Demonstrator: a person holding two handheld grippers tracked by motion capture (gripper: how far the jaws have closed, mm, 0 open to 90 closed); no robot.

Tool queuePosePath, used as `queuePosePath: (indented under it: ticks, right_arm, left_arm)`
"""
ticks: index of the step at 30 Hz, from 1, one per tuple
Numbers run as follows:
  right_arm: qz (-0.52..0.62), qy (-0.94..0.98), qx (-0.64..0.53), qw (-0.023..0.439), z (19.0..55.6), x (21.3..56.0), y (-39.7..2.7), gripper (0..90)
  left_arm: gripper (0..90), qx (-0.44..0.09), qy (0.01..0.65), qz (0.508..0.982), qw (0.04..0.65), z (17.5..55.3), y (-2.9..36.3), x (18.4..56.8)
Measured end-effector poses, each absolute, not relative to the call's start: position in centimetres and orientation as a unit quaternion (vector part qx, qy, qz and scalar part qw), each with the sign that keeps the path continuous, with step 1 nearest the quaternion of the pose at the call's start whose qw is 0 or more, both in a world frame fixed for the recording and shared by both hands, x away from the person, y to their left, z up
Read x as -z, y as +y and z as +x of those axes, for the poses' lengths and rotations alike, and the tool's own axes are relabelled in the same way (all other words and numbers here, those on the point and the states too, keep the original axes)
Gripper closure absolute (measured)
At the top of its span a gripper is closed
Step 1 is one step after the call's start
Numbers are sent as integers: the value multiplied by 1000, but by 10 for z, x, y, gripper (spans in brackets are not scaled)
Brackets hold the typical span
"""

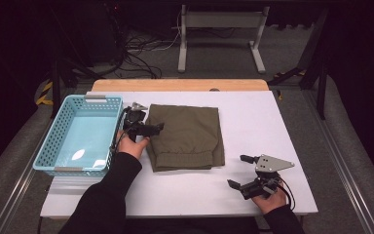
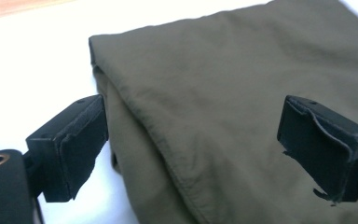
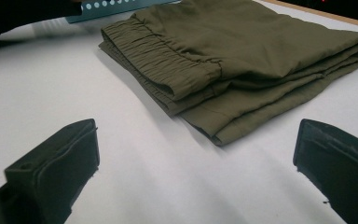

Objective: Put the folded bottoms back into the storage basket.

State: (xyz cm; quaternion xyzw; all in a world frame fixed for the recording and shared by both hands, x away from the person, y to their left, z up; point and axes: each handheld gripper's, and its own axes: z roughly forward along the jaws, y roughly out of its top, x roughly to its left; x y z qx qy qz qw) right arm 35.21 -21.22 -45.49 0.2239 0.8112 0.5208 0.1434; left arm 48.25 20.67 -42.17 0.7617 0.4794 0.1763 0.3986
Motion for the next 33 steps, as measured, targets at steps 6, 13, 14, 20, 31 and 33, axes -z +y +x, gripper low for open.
queuePosePath:
  ticks: [6,13,14,20,31,33]
  right_arm:
    - [223,812,-520,143,352,455,-212,9]
    - [222,812,-520,142,352,455,-212,9]
    - [222,813,-520,141,352,455,-212,10]
    - [221,814,-519,142,352,455,-211,11]
    - [221,814,-518,142,352,455,-211,12]
    - [221,814,-518,142,352,455,-212,12]
  left_arm:
    - [98,-185,483,775,362,491,203,429]
    - [104,-172,495,774,354,501,202,438]
    - [111,-172,497,776,348,502,201,440]
    - [116,-174,500,780,334,506,200,444]
    - [158,-157,511,782,322,511,199,453]
    - [159,-154,515,780,321,511,198,454]
